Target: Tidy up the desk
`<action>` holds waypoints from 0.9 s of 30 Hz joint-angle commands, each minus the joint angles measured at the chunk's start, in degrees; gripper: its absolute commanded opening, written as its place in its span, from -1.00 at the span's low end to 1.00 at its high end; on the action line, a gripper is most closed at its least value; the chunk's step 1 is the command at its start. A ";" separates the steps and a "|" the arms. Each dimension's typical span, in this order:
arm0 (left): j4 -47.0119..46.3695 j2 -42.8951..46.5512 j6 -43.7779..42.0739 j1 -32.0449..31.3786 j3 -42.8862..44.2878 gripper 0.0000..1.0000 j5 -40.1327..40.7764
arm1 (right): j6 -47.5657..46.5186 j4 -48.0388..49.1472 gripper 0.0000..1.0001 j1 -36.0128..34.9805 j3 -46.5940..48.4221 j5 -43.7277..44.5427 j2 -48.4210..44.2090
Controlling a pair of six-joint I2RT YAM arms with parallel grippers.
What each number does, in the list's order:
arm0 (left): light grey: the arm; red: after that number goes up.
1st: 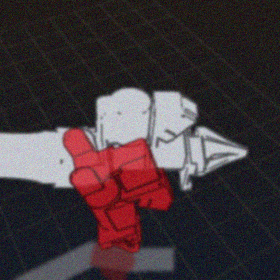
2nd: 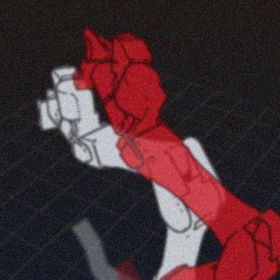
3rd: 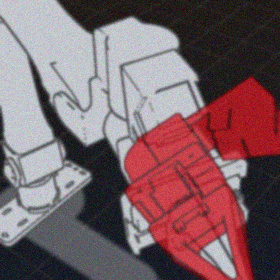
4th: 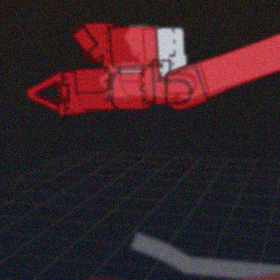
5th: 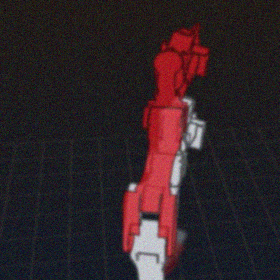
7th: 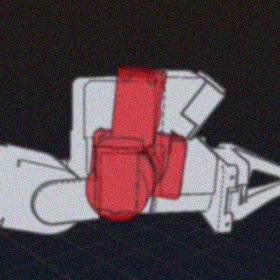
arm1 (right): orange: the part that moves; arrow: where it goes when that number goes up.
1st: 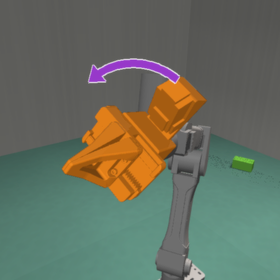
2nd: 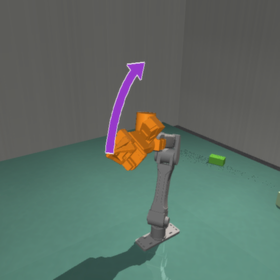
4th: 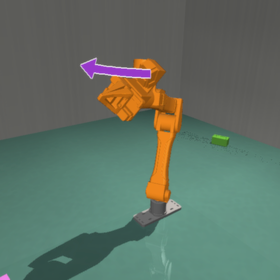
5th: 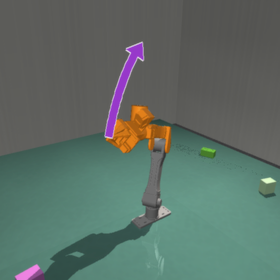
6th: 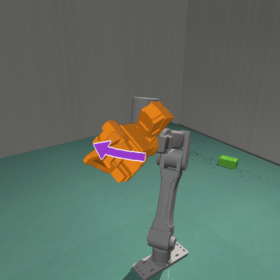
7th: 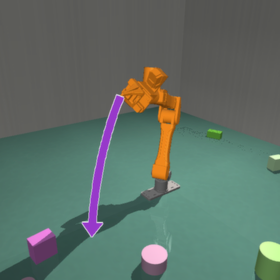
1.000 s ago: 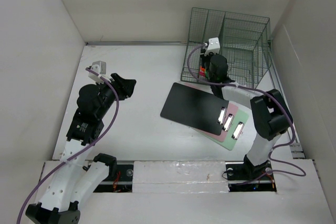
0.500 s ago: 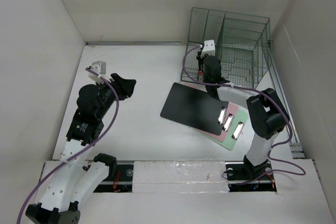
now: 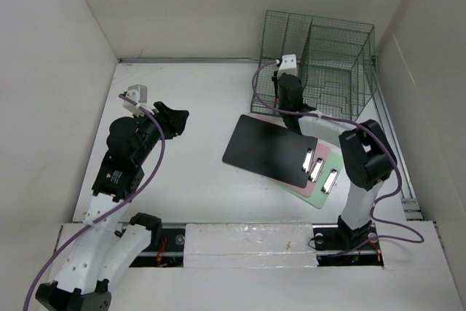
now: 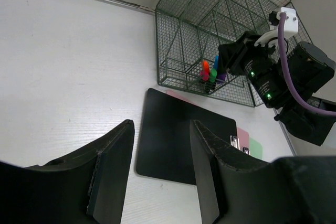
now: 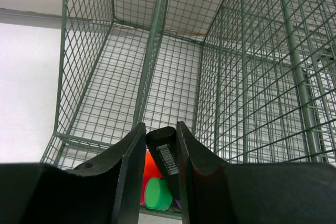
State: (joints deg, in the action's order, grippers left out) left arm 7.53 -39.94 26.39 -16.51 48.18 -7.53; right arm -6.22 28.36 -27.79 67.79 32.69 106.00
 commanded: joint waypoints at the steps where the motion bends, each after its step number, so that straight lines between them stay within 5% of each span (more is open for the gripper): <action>1: -2.17 0.30 -0.55 -0.27 0.33 -0.15 -0.47 | 4.36 -7.43 -0.66 -0.59 2.79 2.73 -1.75; 10: -2.69 0.39 -0.29 -0.27 0.07 -0.15 -1.26 | 12.62 -14.56 -0.34 -1.65 0.77 4.31 -6.85; 27: -3.93 -1.71 -0.46 -0.27 -0.02 -0.13 -4.59 | 26.69 -27.72 -0.28 -2.10 0.31 4.58 -10.46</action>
State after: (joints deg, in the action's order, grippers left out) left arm 6.66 -40.75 26.39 -16.51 48.18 -9.54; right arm 16.80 5.37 -30.74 66.61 37.50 98.24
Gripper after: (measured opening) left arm 0.430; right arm 0.359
